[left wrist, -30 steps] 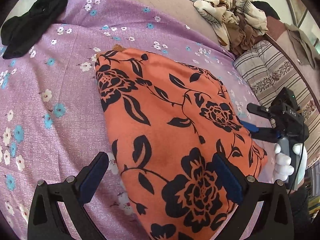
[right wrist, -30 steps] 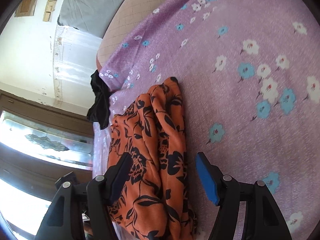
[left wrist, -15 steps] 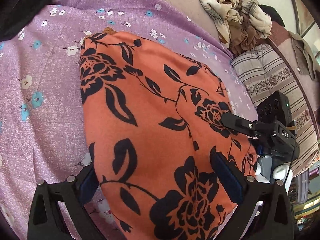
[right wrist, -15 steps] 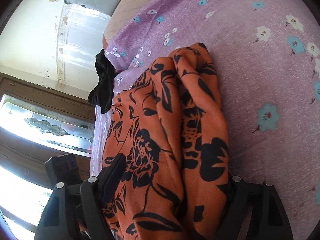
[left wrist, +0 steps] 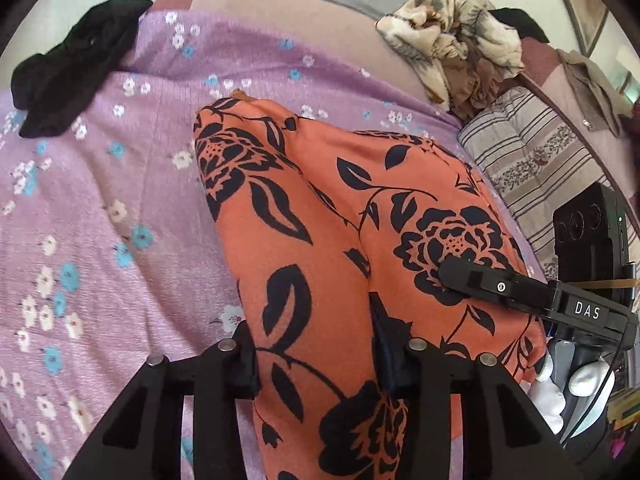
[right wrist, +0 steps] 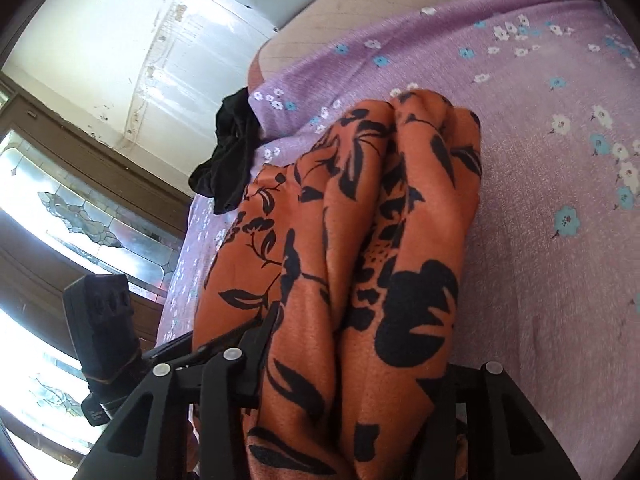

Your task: Fold small clothes

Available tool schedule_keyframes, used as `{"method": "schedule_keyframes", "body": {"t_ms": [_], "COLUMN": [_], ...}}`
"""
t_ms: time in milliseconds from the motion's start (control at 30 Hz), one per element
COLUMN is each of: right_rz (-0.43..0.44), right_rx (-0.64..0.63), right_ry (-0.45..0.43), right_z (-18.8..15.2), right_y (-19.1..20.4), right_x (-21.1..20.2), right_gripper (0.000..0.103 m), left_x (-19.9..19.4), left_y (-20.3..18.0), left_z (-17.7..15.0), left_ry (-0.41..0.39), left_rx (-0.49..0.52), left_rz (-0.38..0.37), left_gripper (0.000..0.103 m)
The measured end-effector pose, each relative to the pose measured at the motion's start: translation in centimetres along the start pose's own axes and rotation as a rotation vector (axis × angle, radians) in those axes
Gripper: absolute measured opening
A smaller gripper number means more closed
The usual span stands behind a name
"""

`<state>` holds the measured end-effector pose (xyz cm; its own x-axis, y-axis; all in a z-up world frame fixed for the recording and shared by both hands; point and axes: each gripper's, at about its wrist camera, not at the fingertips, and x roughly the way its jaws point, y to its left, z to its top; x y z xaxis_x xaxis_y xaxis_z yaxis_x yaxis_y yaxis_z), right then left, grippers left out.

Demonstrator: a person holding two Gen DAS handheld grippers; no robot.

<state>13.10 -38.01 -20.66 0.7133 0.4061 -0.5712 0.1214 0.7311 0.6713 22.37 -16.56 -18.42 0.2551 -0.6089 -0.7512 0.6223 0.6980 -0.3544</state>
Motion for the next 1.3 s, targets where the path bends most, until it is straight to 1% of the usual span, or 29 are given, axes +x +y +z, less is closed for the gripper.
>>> {"method": "schedule_keyframes", "body": {"t_ms": [133, 233, 300, 400, 467, 600, 733, 900, 1033, 1167, 1300], "right_rz": [0.044, 0.072, 0.088, 0.1, 0.104, 0.108, 0.11, 0.108, 0.096, 0.083, 0.067], "right_rx": [-0.028, -0.069, -0.077, -0.084, -0.086, -0.079, -0.057, -0.009, 0.004, 0.01, 0.03], "right_ry": [-0.06, -0.098, -0.106, -0.104, -0.101, -0.096, -0.075, -0.026, 0.013, 0.042, 0.07], "right_z": [-0.3, -1.1, -1.9, -3.2, -4.0, -5.9, -7.3, -8.4, -8.7, -8.8, -9.2], "right_y": [2.4, 4.3, 5.2, 5.9, 6.3, 6.4, 5.6, 4.2, 3.9, 3.6, 3.0], "right_x": [-2.0, -3.4, -3.8, -4.3, -4.6, -5.3, -5.4, -3.9, -2.0, -0.3, 1.3], "right_gripper": [0.045, 0.044, 0.044, 0.044, 0.044, 0.044, 0.044, 0.044, 0.044, 0.044, 0.044], "left_x": [-3.1, -5.5, -6.8, -8.4, -9.0, -10.2, -10.2, -9.4, -8.6, -7.8, -6.9], "left_y": [0.0, 0.2, 0.1, -0.5, -1.0, -1.7, -2.5, -2.3, -1.4, -0.2, 0.5], "left_z": [-0.1, -0.8, -1.2, -2.4, -3.2, -5.0, -6.6, -8.2, -8.9, -9.1, -9.4], "left_ry": [-0.045, -0.067, -0.082, -0.087, -0.085, -0.075, -0.064, -0.032, -0.009, 0.016, 0.038], "left_rx": [0.012, 0.026, 0.035, 0.06, 0.072, 0.081, 0.101, 0.089, 0.083, 0.059, 0.063], "left_rz": [0.01, 0.023, 0.033, 0.072, 0.099, 0.123, 0.16, 0.213, 0.248, 0.263, 0.283], "left_gripper": [0.044, 0.045, 0.044, 0.045, 0.044, 0.044, 0.044, 0.044, 0.044, 0.044, 0.044]}}
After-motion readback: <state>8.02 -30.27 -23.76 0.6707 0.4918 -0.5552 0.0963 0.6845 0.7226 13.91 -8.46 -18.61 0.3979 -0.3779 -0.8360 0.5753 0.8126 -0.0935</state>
